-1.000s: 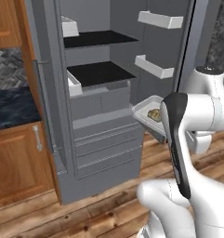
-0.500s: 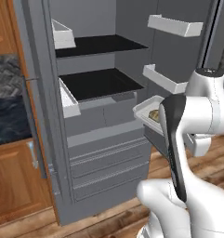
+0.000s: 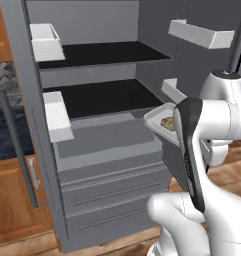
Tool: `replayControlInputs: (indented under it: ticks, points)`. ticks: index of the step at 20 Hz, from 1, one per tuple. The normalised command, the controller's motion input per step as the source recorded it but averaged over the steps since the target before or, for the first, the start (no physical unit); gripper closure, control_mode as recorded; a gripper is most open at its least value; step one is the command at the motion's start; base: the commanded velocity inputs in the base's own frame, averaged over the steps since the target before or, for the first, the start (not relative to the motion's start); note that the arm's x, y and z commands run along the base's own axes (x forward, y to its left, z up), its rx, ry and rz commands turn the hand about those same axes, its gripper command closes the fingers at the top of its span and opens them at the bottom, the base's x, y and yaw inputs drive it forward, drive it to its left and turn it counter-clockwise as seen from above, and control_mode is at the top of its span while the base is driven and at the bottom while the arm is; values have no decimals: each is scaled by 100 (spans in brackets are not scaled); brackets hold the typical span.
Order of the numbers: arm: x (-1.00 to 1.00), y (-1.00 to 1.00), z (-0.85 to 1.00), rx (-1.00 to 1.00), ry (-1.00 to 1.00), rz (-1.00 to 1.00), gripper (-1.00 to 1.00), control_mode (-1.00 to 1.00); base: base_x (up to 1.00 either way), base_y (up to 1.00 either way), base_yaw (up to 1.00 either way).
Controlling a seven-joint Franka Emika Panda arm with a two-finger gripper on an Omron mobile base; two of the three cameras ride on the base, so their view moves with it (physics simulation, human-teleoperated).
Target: Place two dumplings into each of the tupperware containers and then place the containers in the fridge.
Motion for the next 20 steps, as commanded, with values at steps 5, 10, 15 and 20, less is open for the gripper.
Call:
replayControlInputs:
  ticks: [5, 10, 15, 20]
  points:
    - [0, 0, 0, 0, 0, 0, 100, 100, 5, 16, 27]
    - [0, 0, 0, 0, 0, 0, 100, 100, 30, 47, 23]
    - [0, 0, 0, 0, 0, 0, 100, 100, 43, 53, 7]
    - [0, 0, 0, 0, 0, 0, 100, 100, 82, 38, 0]
